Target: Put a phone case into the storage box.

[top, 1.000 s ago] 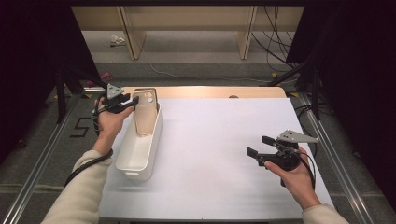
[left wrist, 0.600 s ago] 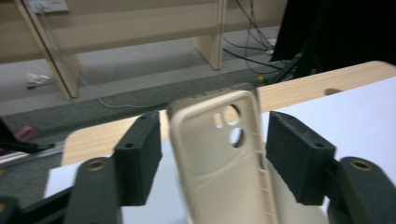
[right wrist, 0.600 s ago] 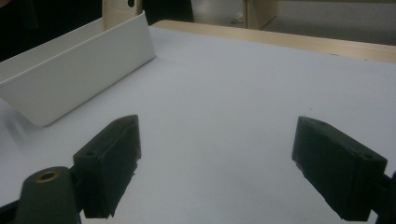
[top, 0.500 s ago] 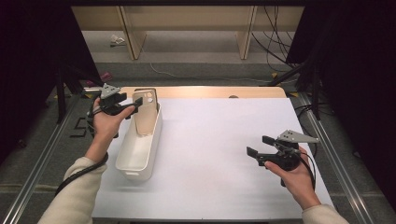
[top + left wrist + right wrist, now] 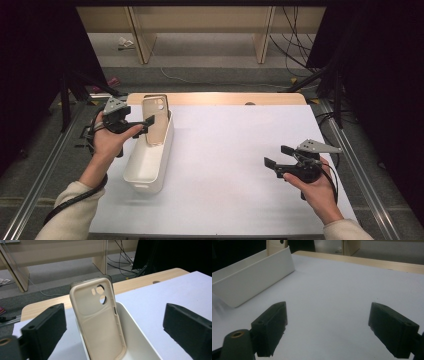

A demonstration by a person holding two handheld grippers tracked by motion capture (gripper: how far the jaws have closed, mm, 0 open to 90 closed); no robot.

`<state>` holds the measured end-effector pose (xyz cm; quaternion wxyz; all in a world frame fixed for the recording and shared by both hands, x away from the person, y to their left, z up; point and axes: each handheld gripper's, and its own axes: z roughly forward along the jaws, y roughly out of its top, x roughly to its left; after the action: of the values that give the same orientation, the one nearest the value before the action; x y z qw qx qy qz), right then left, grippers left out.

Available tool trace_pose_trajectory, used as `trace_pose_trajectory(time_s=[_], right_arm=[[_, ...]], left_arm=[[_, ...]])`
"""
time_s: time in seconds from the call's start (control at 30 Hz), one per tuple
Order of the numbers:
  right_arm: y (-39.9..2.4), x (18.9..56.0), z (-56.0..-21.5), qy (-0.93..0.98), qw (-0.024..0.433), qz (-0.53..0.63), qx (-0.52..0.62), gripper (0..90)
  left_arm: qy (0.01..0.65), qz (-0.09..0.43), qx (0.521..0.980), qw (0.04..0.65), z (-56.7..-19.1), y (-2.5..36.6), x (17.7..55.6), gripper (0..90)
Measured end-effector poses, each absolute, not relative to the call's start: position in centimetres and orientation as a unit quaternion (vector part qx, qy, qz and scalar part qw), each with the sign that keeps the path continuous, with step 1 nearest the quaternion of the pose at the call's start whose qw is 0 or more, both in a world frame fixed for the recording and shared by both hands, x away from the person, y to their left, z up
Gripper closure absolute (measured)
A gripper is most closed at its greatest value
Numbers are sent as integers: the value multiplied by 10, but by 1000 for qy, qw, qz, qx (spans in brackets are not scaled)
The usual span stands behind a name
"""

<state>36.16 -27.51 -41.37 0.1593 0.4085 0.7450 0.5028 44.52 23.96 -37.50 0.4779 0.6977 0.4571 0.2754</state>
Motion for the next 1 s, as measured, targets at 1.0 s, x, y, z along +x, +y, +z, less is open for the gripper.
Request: trace_pose_trajectory(time_s=[1.0], right_arm=[[-278,358,-414,747,157,504,405,165]], left_arm=[[348,245,736,527,-394,205,362,0]])
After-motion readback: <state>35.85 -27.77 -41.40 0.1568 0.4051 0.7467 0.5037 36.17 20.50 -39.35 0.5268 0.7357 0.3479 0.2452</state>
